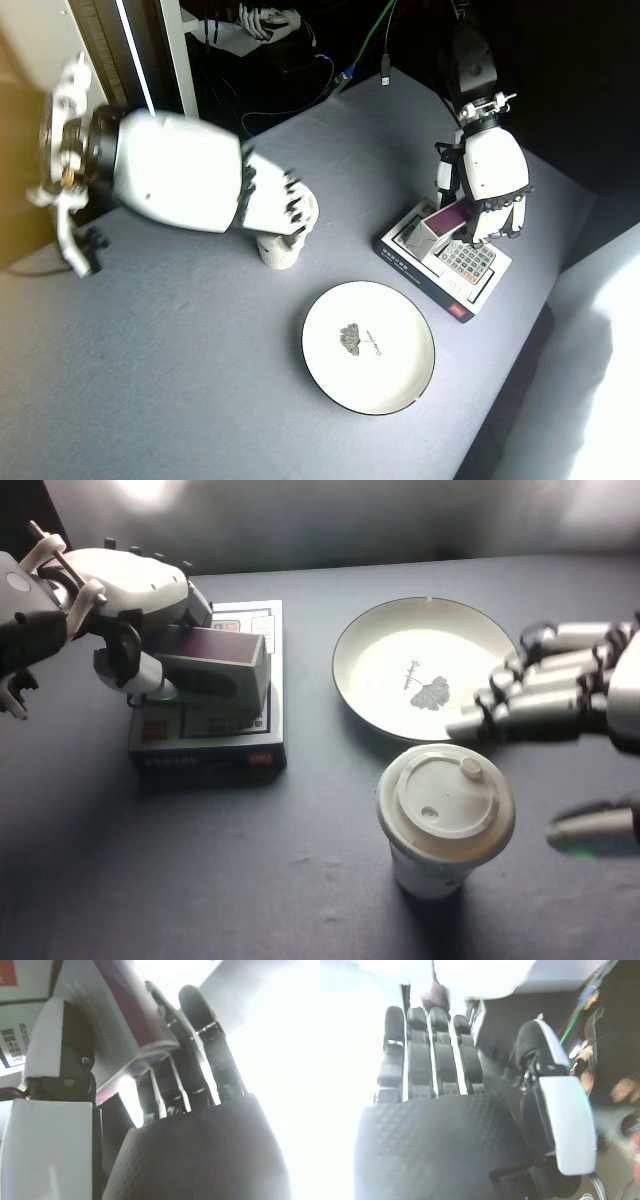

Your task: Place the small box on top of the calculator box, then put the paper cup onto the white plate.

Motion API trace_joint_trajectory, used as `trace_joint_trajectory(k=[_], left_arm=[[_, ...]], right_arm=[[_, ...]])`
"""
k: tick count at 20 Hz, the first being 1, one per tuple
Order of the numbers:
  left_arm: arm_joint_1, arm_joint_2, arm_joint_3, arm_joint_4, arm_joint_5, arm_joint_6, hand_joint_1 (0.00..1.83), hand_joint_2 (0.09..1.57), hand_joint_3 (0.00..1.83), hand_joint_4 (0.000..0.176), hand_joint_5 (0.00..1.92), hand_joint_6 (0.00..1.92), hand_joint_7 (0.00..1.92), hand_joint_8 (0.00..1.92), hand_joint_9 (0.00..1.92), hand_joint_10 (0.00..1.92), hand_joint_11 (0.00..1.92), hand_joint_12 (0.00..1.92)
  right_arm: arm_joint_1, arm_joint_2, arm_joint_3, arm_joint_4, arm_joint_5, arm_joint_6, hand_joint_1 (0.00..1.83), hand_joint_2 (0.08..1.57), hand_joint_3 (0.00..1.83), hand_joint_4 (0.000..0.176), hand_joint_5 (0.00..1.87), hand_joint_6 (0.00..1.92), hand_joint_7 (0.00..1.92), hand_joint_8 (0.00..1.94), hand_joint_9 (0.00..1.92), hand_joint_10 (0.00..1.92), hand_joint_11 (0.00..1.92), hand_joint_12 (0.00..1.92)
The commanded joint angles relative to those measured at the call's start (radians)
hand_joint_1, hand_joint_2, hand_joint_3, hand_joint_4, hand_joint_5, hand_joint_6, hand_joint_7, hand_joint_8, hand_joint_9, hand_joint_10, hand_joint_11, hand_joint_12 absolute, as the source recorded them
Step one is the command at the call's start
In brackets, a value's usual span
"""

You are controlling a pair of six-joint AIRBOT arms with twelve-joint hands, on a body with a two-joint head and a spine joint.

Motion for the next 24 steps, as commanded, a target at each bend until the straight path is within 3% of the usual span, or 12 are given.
trace_joint_trajectory(k=[1,3,5,7,9,10,11,12,14,16,20,24], left_arm=[[-0.001,0.013,-0.001,0.017,-0.055,0.000,1.22,1.16,0.00,0.000,0.85,1.02,0.95,1.21,0.78,0.91,0.39,1.37],[-0.001,0.013,-0.004,0.017,-0.056,-0.002,1.22,1.17,0.00,0.000,0.83,1.05,0.94,1.23,0.76,0.92,0.38,1.37],[-0.001,0.013,-0.006,0.017,-0.057,-0.002,1.22,1.17,0.00,0.000,0.85,1.02,0.93,1.24,0.76,0.92,0.39,1.35],[-0.001,0.013,-0.008,0.017,-0.057,-0.004,1.22,1.16,0.00,0.000,0.87,1.00,0.94,1.22,0.75,0.91,0.38,1.35],[-0.001,0.013,-0.009,0.017,-0.057,-0.005,1.21,1.21,0.00,0.000,0.71,1.23,0.90,1.28,0.62,0.91,0.23,1.43],[-0.001,0.013,-0.010,0.017,-0.057,-0.005,1.29,1.20,0.00,0.000,0.60,0.64,0.80,1.32,0.53,0.86,0.17,1.42],[-0.001,0.013,-0.010,0.015,-0.057,-0.006,1.14,1.17,0.00,0.000,0.60,0.30,0.64,0.72,0.49,0.74,0.11,1.36],[-0.001,0.013,-0.010,0.014,-0.058,-0.006,1.10,1.17,0.00,0.000,0.62,0.14,0.67,0.39,0.48,0.66,0.07,1.35],[-0.001,0.014,-0.011,0.011,-0.058,-0.006,1.05,1.14,0.00,0.000,0.61,0.02,0.70,0.09,0.49,0.44,0.02,1.26],[-0.001,0.016,-0.015,0.007,-0.061,-0.006,1.01,1.11,0.00,0.000,0.55,0.00,0.66,0.01,0.49,0.29,0.00,1.22],[-0.001,0.017,-0.024,0.001,-0.073,-0.005,0.85,1.10,0.00,0.000,0.39,0.00,0.52,0.00,0.45,0.08,0.00,1.06],[-0.002,0.037,-0.051,-0.008,-0.078,-0.005,0.71,1.05,0.00,0.000,0.25,0.00,0.37,0.00,0.35,0.01,0.00,0.85]], right_arm=[[0.013,0.009,-0.003,0.027,0.091,0.006,0.31,1.27,0.00,0.000,0.28,0.00,0.28,0.00,0.28,0.00,0.00,0.91],[0.021,0.008,-0.003,0.030,0.091,0.006,0.28,1.28,0.00,0.000,0.28,0.00,0.27,0.00,0.26,0.00,0.00,0.85],[0.033,0.004,-0.003,0.030,0.094,0.006,0.32,1.26,0.00,0.000,0.32,0.01,0.32,0.01,0.31,0.02,0.00,0.96],[0.043,0.001,-0.003,0.030,0.094,0.003,0.33,1.27,0.00,0.000,0.31,0.00,0.31,0.00,0.30,0.01,0.00,0.94],[0.053,-0.002,-0.003,0.026,0.096,-0.009,0.32,1.27,0.00,0.000,0.29,0.01,0.29,0.01,0.28,0.01,0.00,0.90],[0.057,-0.003,-0.003,0.014,0.101,-0.011,0.32,1.28,0.00,0.000,0.28,0.00,0.27,0.00,0.28,0.00,0.00,0.88],[0.059,-0.003,-0.003,0.004,0.107,-0.011,0.33,1.27,0.00,0.000,0.28,0.00,0.28,0.00,0.29,0.01,0.00,0.90],[0.060,-0.004,-0.003,0.002,0.111,-0.012,0.33,1.27,0.00,0.000,0.26,0.00,0.26,0.00,0.26,0.00,0.00,0.84],[0.061,-0.004,-0.003,0.002,0.112,-0.012,0.31,1.28,0.00,0.000,0.26,0.00,0.25,0.00,0.25,0.00,0.00,0.82],[0.064,-0.005,-0.002,0.002,0.119,-0.012,0.30,1.27,0.00,0.000,0.29,0.01,0.29,0.01,0.29,0.02,0.00,0.92],[0.095,-0.019,0.015,0.005,0.159,-0.034,0.33,1.27,0.00,0.000,0.29,0.00,0.30,0.01,0.30,0.01,0.00,0.94],[0.085,-0.019,0.015,-0.001,0.175,-0.001,0.31,1.27,0.00,0.000,0.27,0.00,0.27,0.00,0.26,0.01,0.00,0.84]])
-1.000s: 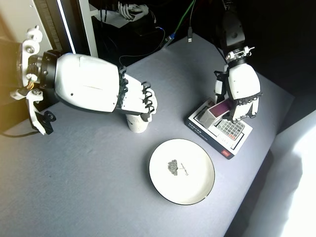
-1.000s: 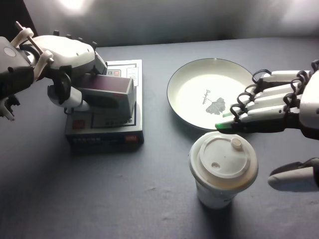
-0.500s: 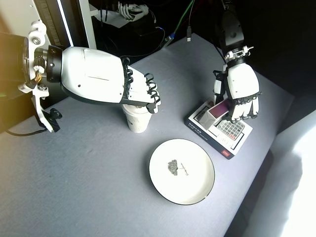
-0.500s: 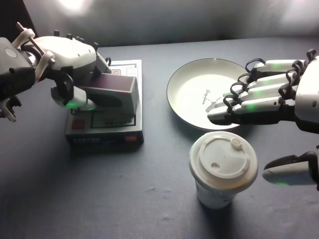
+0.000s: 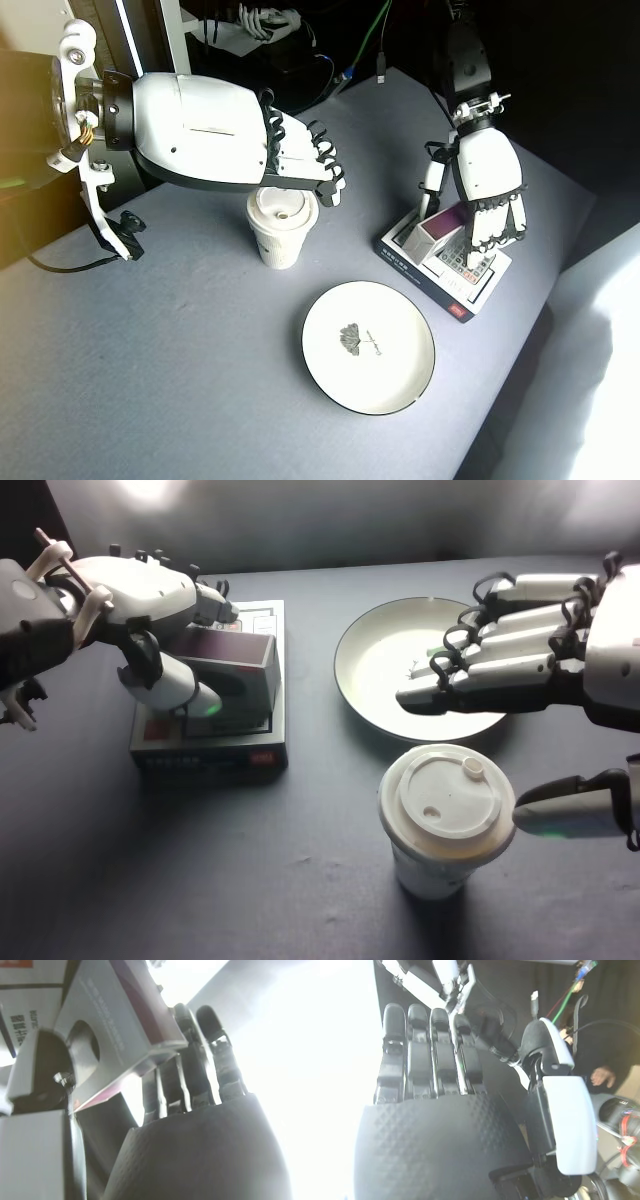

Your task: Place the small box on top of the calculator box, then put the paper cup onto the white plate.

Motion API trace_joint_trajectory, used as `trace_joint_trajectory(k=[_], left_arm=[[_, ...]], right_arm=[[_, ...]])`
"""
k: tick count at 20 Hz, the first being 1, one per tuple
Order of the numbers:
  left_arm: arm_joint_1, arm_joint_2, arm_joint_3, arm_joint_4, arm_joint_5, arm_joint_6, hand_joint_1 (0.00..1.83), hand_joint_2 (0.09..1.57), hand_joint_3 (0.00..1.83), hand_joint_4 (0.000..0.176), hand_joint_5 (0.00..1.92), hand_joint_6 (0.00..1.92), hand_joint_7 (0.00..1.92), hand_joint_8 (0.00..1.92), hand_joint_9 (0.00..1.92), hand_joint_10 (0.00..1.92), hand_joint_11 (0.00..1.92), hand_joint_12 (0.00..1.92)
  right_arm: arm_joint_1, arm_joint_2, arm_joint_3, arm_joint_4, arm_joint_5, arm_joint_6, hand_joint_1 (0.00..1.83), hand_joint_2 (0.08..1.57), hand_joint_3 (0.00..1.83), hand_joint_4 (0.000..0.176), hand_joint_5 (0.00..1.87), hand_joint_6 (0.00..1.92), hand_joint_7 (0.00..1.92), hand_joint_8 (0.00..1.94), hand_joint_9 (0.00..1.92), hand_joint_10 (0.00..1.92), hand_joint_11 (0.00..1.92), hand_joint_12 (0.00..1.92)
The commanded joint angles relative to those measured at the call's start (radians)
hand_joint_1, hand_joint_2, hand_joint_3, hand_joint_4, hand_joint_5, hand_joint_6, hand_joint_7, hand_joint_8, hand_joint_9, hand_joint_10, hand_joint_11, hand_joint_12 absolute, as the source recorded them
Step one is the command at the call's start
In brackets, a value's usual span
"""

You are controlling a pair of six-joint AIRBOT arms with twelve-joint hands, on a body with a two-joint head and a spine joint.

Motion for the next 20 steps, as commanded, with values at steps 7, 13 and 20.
trace_joint_trajectory(k=[7,13,20], left_arm=[[-0.042,0.112,-0.079,0.341,-0.096,-0.268,0.55,0.96,0.00,0.000,0.01,0.00,0.06,0.00,0.09,0.00,0.00,0.40],[0.007,0.246,-0.195,0.853,-0.108,-0.762,0.49,0.92,0.00,0.000,0.00,0.00,0.00,0.00,0.00,0.00,0.00,0.23],[0.165,0.399,-0.318,1.398,-0.291,-1.273,0.38,0.91,0.00,0.000,0.00,0.00,0.04,0.01,0.05,0.01,0.00,0.24]], right_arm=[[0.004,0.016,-0.002,0.053,0.093,-0.017,0.48,1.16,0.00,0.000,0.10,0.00,0.09,0.00,0.08,0.00,0.00,0.47],[-0.068,-0.016,0.005,0.043,0.057,-0.002,0.67,0.93,0.00,0.000,0.00,0.00,0.00,0.00,0.00,0.00,0.00,0.00],[-0.051,-0.071,0.017,0.045,-0.006,0.022,1.09,0.83,0.00,0.000,0.00,0.00,0.00,0.00,0.00,0.00,0.00,0.00]])
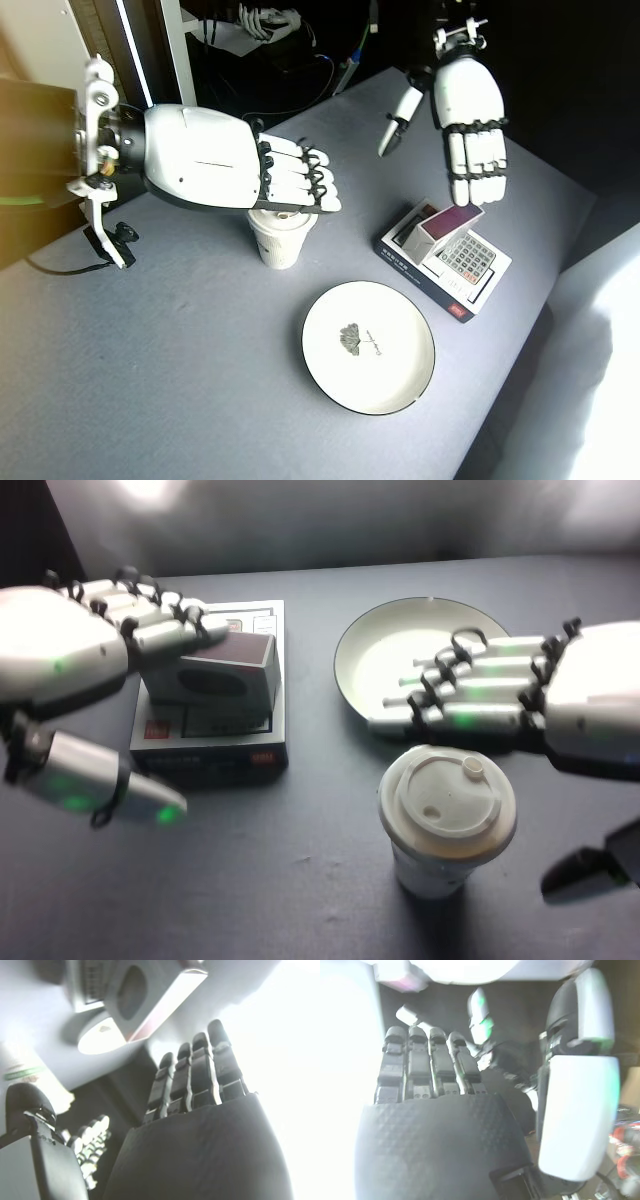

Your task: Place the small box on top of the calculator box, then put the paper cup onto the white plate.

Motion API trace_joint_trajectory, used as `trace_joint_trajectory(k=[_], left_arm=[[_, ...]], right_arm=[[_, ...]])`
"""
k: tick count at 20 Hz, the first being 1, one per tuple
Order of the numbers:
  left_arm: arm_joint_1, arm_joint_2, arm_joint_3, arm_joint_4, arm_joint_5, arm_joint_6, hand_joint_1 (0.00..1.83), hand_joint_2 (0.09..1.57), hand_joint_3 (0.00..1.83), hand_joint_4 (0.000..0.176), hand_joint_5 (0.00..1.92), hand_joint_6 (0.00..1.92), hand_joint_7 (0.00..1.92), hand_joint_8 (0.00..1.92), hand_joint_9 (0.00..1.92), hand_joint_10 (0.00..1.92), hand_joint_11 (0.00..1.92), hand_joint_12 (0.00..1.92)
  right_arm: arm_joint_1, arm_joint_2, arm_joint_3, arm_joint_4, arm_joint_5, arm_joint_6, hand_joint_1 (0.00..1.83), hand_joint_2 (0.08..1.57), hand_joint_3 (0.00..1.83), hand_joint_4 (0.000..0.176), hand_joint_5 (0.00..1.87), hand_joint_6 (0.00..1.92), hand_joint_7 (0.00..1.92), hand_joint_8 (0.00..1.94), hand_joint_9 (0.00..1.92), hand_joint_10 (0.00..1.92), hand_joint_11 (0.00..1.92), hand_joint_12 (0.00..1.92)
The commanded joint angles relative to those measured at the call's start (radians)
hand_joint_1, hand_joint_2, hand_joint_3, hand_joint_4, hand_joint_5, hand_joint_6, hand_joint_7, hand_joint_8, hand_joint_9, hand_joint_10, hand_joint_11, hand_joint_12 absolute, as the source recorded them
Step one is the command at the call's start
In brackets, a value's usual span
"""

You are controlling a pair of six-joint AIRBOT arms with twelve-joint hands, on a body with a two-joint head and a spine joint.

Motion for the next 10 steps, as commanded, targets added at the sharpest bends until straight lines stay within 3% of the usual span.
trace_joint_trajectory(k=[1,2,4,6,8,10], left_arm=[[0.004,0.029,-0.006,0.037,-0.126,-0.039,0.38,0.91,0.00,0.000,0.00,0.00,0.04,0.01,0.05,0.01,0.00,0.24],[0.024,0.058,-0.030,0.128,-0.135,-0.114,0.36,0.91,0.00,0.000,0.00,0.00,0.04,0.01,0.05,0.01,0.00,0.24],[0.034,0.078,-0.048,0.234,-0.135,-0.190,0.37,0.90,0.00,0.000,0.00,0.00,0.06,0.01,0.06,0.01,0.00,0.27],[0.035,0.108,-0.072,0.426,-0.134,-0.324,0.32,0.90,0.00,0.000,0.03,0.01,0.07,0.01,0.07,0.01,0.00,0.27],[0.032,0.128,-0.086,0.500,-0.159,-0.354,0.30,0.90,0.00,0.000,0.01,0.00,0.05,0.00,0.05,0.00,0.00,0.19],[0.031,0.147,-0.097,0.521,-0.168,-0.354,0.28,0.90,0.00,0.000,0.02,0.00,0.05,0.00,0.06,0.00,0.00,0.27]], right_arm=[[0.010,-0.008,0.010,0.035,0.045,0.026,1.09,0.83,0.00,0.000,0.00,0.00,0.00,0.00,0.00,0.00,0.00,0.00],[0.010,-0.041,0.032,0.026,0.033,0.053,1.09,0.83,0.00,0.000,0.00,0.00,0.00,0.00,0.00,0.00,0.00,0.00],[0.010,-0.067,0.048,0.014,0.030,0.083,1.18,0.86,0.00,0.000,0.00,0.00,0.00,0.00,0.00,0.00,0.00,0.00],[0.010,-0.102,0.060,-0.010,0.005,0.108,1.15,0.89,0.00,0.000,0.00,0.00,0.00,0.00,0.00,0.00,0.00,0.00],[0.009,-0.108,0.060,-0.034,-0.006,0.150,1.11,0.86,0.00,0.000,0.00,0.00,0.00,0.00,0.00,0.00,0.00,0.00],[0.004,-0.118,0.065,-0.037,-0.007,0.150,1.17,0.84,0.00,0.000,0.00,0.00,0.00,0.00,0.00,0.00,0.00,0.00]])
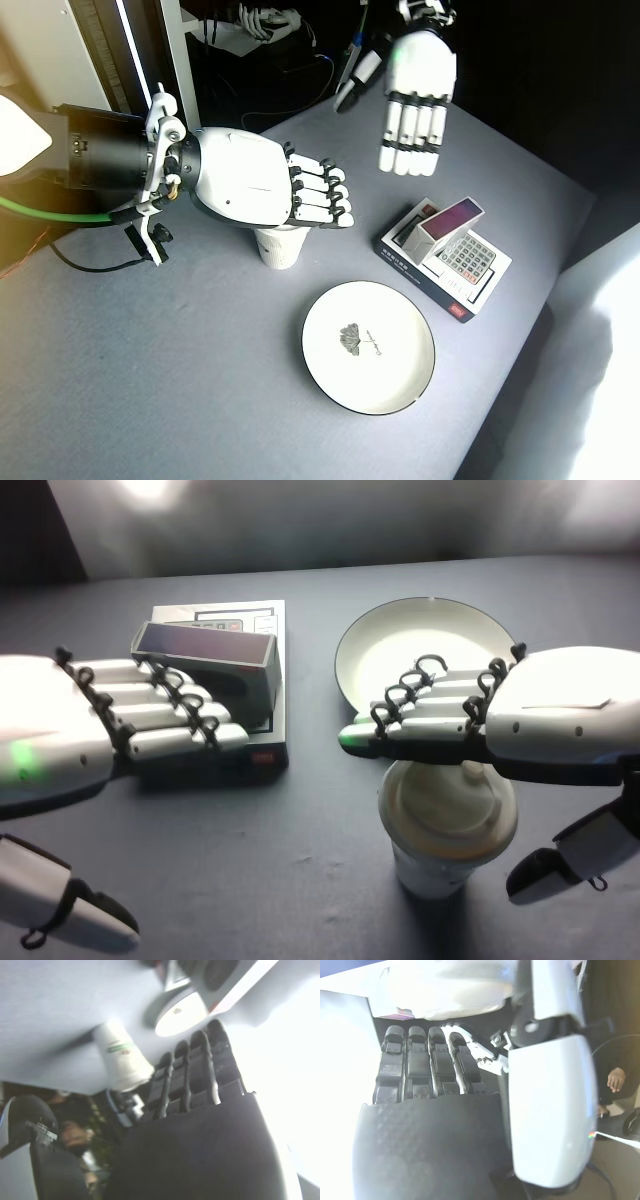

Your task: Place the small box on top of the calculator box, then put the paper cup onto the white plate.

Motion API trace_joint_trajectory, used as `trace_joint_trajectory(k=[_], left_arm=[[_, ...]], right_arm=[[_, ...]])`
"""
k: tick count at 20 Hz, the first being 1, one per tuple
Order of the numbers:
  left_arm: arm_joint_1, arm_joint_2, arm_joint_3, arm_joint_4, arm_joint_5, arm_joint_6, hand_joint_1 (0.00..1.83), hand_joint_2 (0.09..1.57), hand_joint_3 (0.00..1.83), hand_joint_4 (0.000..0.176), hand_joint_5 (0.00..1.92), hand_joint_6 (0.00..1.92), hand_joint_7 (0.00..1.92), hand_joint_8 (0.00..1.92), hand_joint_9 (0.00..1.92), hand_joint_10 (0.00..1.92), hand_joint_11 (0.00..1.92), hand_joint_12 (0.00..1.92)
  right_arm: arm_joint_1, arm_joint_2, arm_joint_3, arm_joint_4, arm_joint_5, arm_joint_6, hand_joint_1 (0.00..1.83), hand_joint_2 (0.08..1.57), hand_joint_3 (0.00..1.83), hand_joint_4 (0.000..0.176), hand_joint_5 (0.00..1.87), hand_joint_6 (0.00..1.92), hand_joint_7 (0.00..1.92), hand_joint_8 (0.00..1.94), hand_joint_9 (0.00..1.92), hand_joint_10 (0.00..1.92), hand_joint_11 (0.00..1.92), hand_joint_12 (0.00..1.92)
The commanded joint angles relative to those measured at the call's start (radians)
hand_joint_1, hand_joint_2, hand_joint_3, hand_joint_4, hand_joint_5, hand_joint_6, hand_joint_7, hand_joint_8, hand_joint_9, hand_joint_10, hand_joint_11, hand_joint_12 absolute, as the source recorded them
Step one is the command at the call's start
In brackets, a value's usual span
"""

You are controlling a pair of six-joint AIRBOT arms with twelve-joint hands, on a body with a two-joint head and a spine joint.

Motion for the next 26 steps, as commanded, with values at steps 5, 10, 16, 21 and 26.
trace_joint_trajectory(k=[5,10,16,21,26], left_arm=[[-0.006,0.021,-0.009,-0.024,-0.089,0.011,0.31,0.90,0.00,0.000,0.01,0.00,0.04,0.00,0.05,0.00,0.00,0.26],[-0.131,0.019,-0.019,0.325,0.046,-0.284,0.35,0.90,0.00,0.000,0.05,0.01,0.10,0.01,0.10,0.01,0.00,0.37],[-0.187,0.001,0.007,0.567,0.047,-0.508,0.35,0.91,0.00,0.000,0.07,0.01,0.10,0.01,0.10,0.01,0.00,0.39],[-0.188,0.000,0.007,0.560,0.045,-0.506,0.34,0.93,0.00,0.000,0.08,0.00,0.12,0.00,0.11,0.00,0.00,0.38],[-0.170,-0.007,0.002,0.383,0.048,-0.356,0.34,0.95,0.00,0.000,0.09,0.01,0.13,0.01,0.12,0.01,0.00,0.38]], right_arm=[[0.006,-0.037,0.025,0.027,0.049,0.018,1.18,0.85,0.00,0.000,0.00,0.00,0.00,0.00,0.00,0.00,0.00,0.00],[0.004,-0.067,0.047,0.027,0.048,0.027,1.21,0.87,0.01,0.000,0.00,0.00,0.00,0.00,0.00,0.00,0.00,0.00],[-0.027,-0.085,0.080,0.027,0.073,0.053,1.22,0.88,0.00,0.000,0.00,0.00,0.00,0.00,0.00,0.00,0.00,0.00],[-0.052,-0.089,0.091,0.026,0.083,0.053,1.22,0.90,0.01,0.000,0.00,0.00,0.00,0.00,0.00,0.00,0.00,0.00],[-0.077,-0.088,0.091,0.013,0.089,0.053,1.19,0.93,0.02,0.000,0.00,0.00,0.00,0.00,0.00,0.00,0.00,0.00]])
